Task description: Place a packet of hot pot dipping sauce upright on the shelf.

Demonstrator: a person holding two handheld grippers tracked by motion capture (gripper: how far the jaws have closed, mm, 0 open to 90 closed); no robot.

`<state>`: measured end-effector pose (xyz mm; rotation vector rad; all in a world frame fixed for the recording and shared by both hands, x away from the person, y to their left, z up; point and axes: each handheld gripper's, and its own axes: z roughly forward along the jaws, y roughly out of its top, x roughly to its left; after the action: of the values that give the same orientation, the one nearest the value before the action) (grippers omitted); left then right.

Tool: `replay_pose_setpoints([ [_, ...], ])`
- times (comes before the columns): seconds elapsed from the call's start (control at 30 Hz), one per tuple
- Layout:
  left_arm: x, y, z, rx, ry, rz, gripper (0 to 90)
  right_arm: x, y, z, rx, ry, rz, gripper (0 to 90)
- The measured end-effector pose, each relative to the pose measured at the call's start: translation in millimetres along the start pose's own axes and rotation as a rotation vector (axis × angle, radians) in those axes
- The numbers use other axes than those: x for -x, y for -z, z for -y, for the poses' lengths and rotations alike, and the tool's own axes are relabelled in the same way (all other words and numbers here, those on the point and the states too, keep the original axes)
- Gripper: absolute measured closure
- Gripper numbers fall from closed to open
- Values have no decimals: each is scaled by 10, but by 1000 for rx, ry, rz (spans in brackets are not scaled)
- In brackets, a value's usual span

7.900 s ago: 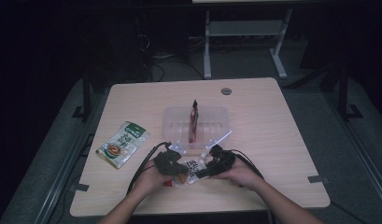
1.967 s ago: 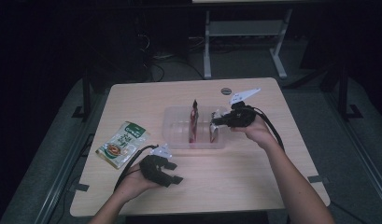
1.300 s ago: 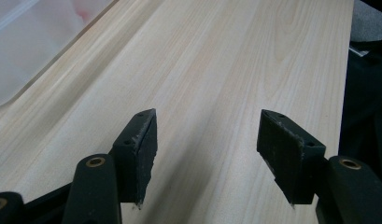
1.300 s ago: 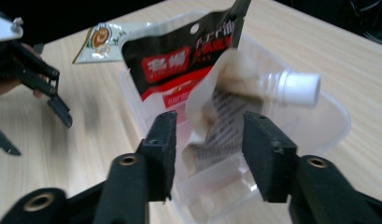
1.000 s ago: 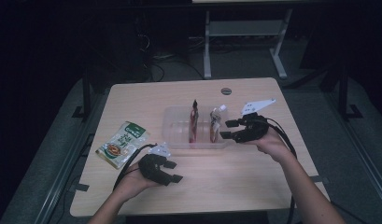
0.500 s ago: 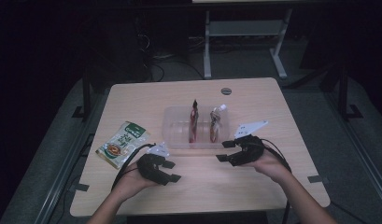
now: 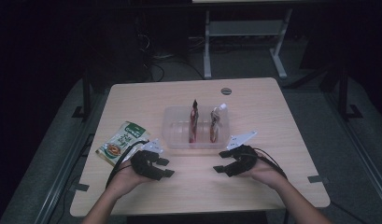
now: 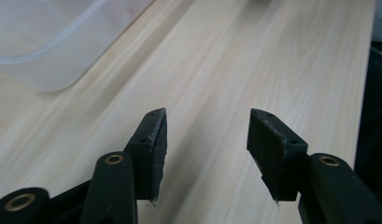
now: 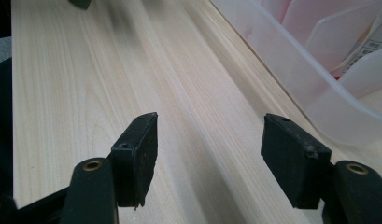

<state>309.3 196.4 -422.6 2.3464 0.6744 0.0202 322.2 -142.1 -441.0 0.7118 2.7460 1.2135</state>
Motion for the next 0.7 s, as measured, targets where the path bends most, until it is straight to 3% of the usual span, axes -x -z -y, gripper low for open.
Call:
replay_pose_setpoints([
  [0.2, -176, 224, 71, -3, 35, -65, 573, 8, -22, -3, 1, -1, -13, 357],
  [0.43, -533, 535, 234, -7, 121, -197, 788, 14, -35, -4, 0, -9, -21, 357],
  [0.6, -751, 651, 352, -19, 175, -305, 763, 10, -29, -4, 3, -8, -18, 357],
  [0.7, -884, 705, 427, -16, 220, -345, 764, 9, -27, -2, 1, -6, -18, 357],
])
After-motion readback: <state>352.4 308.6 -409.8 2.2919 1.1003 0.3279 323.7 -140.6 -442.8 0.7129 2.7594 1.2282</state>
